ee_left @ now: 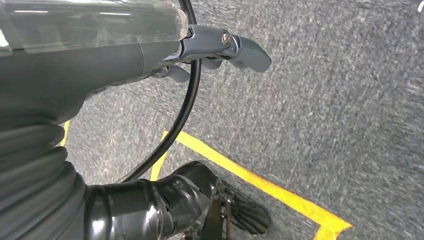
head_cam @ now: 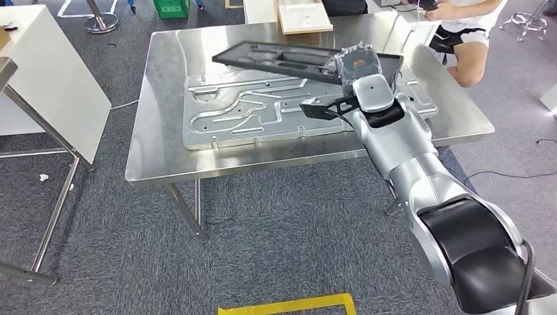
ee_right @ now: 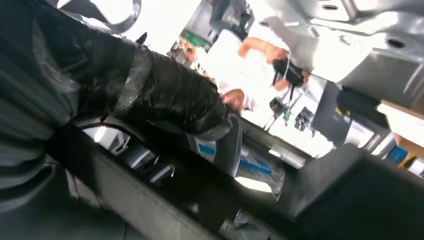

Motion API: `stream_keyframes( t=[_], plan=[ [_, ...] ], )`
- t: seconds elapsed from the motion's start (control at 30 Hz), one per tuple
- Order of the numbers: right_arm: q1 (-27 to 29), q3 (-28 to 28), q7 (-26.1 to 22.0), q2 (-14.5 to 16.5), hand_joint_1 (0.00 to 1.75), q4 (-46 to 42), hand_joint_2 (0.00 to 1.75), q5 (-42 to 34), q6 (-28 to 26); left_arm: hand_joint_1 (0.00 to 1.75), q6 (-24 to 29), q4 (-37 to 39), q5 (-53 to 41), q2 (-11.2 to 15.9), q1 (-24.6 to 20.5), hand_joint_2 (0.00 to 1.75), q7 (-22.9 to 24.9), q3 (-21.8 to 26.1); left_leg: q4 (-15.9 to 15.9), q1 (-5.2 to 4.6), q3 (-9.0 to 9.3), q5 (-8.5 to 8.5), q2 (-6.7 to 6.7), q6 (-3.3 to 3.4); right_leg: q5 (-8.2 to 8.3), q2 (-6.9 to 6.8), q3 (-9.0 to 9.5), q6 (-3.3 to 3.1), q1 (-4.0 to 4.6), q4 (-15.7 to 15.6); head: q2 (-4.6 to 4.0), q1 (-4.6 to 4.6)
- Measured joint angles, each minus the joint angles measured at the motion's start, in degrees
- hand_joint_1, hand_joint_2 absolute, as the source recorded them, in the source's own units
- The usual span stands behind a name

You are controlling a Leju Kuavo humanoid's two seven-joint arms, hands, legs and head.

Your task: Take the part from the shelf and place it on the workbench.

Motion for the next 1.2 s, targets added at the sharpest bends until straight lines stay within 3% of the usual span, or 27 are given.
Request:
stream_keyframes(
  t=[0.07, 0.1, 0.13, 0.2, 0.27, 0.4, 0.47, 0.53, 0.6, 0.63, 0.7, 0.77, 0.83, 0.93, 1.0, 1.07, 1.1, 1.13, 1.2],
  plan=[
    [0.2, 0.0, 0.0, 0.0, 1.75, 0.0, 1.75, 0.0, 0.0, 0.00, -0.1, 0.0, 0.0, -0.1, 0.0, 1.75, 0.0, 0.0, 0.2, 0.10, 0.39, -0.64, -0.04, -0.11, -1.50, -0.11, -3.85, 0.45, -0.45, 5.2, 0.00, -0.01],
    [0.2, 0.0, 0.0, 0.0, 1.75, 0.0, 1.75, 0.0, 0.0, 0.00, -0.1, 0.0, 0.0, -0.2, 0.1, 1.75, 0.0, 0.0, 0.4, 0.21, 0.67, -1.06, -0.09, -0.27, -0.68, -0.17, -4.56, 0.69, -0.68, 5.3, 0.00, -0.01],
    [0.3, 0.0, 0.0, 0.0, 1.75, 0.1, 1.75, 0.0, 0.0, 0.00, -0.1, 0.0, 0.0, -0.2, 0.1, 1.75, 0.0, 0.0, 0.7, 0.36, 0.99, -1.56, -0.16, -0.50, 1.28, -0.26, -4.21, 0.86, -0.89, 3.2, 0.00, 0.00],
    [0.3, 0.0, 0.0, 0.0, 1.75, 0.1, 1.75, 0.0, 0.0, 0.00, -0.1, 0.0, 0.0, -0.3, 0.2, 1.75, 0.0, 0.0, 1.5, 0.66, 1.56, -2.70, -0.27, -1.14, 5.87, -0.46, -1.74, 1.14, -1.11, -4.0, 0.00, 0.01],
    [0.2, 0.0, 0.0, 0.0, 1.75, 0.1, 1.75, 0.0, 0.0, 0.00, -0.1, 0.0, 0.0, -0.3, 0.1, 1.75, 0.0, 0.0, 2.2, 0.74, 1.57, -3.52, -0.30, -1.92, 7.06, -0.48, -0.31, 0.67, -0.78, -8.2, 0.00, 0.00],
    [0.2, 0.0, 0.0, 0.0, 1.75, 0.1, 1.75, 0.0, 0.0, 0.00, 0.0, 0.0, 0.0, -0.3, 0.1, 1.75, 0.0, 0.0, 3.5, 0.73, 1.46, -4.24, -0.28, -3.20, 6.44, -0.29, 0.67, -1.24, -0.61, -8.5, 0.00, -0.03],
    [0.1, 0.0, 0.0, 0.0, 1.75, 0.1, 1.75, 0.0, 0.0, 0.00, 0.0, 0.0, 0.0, -0.3, 0.1, 1.75, 0.0, 0.0, 7.9, 0.90, -0.71, -5.90, -0.25, -3.44, 6.07, -0.24, 1.49, -1.95, -0.66, -8.7, 0.00, -0.06],
    [0.1, 0.0, 0.0, 0.0, 1.75, 0.1, 1.75, 0.0, 0.0, 0.00, 0.0, 0.0, 0.0, -0.3, 0.1, 1.75, 0.0, 0.0, 15.4, 0.95, -5.17, -8.62, -0.24, -3.67, 5.52, -0.09, 2.01, -2.40, -0.46, -8.7, 0.00, -0.08],
    [0.2, 0.0, 0.0, 0.1, 1.75, 0.1, 1.75, 0.0, 0.0, 0.00, 0.0, 0.0, 0.0, -0.3, 0.1, 1.75, 0.0, 0.0, 19.1, 0.93, -8.41, -9.19, -0.24, -3.56, 4.89, 0.10, 2.69, -2.51, -0.15, -8.7, 0.00, -0.07],
    [0.2, 0.0, 0.0, 0.1, 1.75, 0.1, 1.75, 0.0, 0.0, 0.00, 0.0, 0.0, 0.0, -0.3, 0.2, 1.75, 0.0, 0.0, 17.9, 0.88, -8.54, -7.73, -0.24, -3.28, 4.54, 0.15, 3.15, -2.51, 0.01, -8.7, 0.00, -0.07],
    [0.2, 0.0, 0.0, 0.1, 1.75, 0.1, 1.75, 0.0, 0.0, 0.00, 0.0, 0.0, 0.0, -0.3, 0.2, 1.75, 0.0, 0.0, 10.6, 0.51, -6.20, -2.63, -0.26, -2.31, 3.79, 0.18, 4.23, -2.45, 0.28, -8.7, 0.00, -0.05],
    [0.1, 0.0, 0.0, 0.1, 1.75, 0.1, 1.75, 0.0, 0.0, 0.00, 0.0, 0.0, 0.0, -0.2, 0.2, 1.75, 0.0, 0.0, 4.5, -0.08, -3.81, -0.38, -0.28, -1.38, 3.22, 0.22, 4.89, -2.14, 0.34, -8.9, 0.00, -0.06],
    [0.1, 0.0, 0.0, 0.1, 1.75, 0.1, 1.75, 0.0, 0.0, 0.00, 0.0, 0.0, 0.0, -0.1, 0.2, 1.75, 0.0, 0.0, 2.7, -0.46, -3.04, -0.70, -0.31, -0.83, 3.27, 0.25, 5.22, -1.46, 0.28, -8.7, 0.00, -0.06],
    [0.2, 0.0, 0.0, 0.1, 1.75, 0.0, 1.75, 0.0, 0.0, 0.00, 0.1, 0.0, 0.0, -0.1, 0.2, 1.75, 0.0, 0.0, 1.4, -0.15, -1.38, -0.07, -0.23, -0.24, 2.66, 0.08, 5.01, -0.62, 0.23, -7.0, 0.00, -0.02],
    [0.0, 0.0, -0.1, 0.1, 1.75, 0.0, 1.75, -0.1, 0.1, 0.00, 0.1, 0.0, 0.0, -0.1, 0.2, 1.75, 0.0, 0.0, 1.0, 0.01, -0.64, -0.17, -0.19, -0.02, 0.00, -0.08, 2.43, -0.22, 0.06, -2.1, 0.00, -0.01],
    [0.5, -0.2, -0.7, 0.1, 1.75, 0.1, 1.75, -1.4, 0.5, 0.00, 0.0, 0.0, 0.0, -0.2, 0.1, 1.75, 0.0, 0.0, 1.1, 0.02, -0.43, -0.66, -0.18, 0.11, -2.40, -0.11, -1.75, 0.48, -0.19, 4.3, 0.00, -0.03],
    [1.2, -0.5, -1.3, 0.1, 1.75, 0.2, 1.75, -2.5, 0.5, 0.00, 0.0, 0.0, 0.0, -0.2, 0.1, 1.75, 0.0, 0.0, 1.2, 0.08, -0.18, -0.99, -0.24, 0.07, -2.33, -0.14, -3.19, 0.81, -0.36, 5.8, 0.00, -0.03],
    [2.3, -0.9, -1.9, 0.1, 1.75, 0.4, 1.75, -3.5, 0.1, 0.00, 0.0, 0.0, 0.0, -0.2, 0.1, 1.75, 0.0, 0.0, 1.3, 0.17, 0.19, -1.35, -0.35, -0.05, -1.13, -0.18, -3.67, 1.00, -0.54, 5.4, 0.00, -0.02],
    [4.8, -1.8, -2.6, 0.1, 1.75, 1.2, 1.75, -4.6, -1.5, 0.00, 0.0, 0.0, -0.1, -0.2, 0.2, 1.75, 0.1, 0.0, 1.7, 0.38, 1.10, -2.31, -0.60, -0.46, 3.74, -0.34, -1.93, 1.14, -0.87, -0.8, 0.00, -0.01]
  ],
)
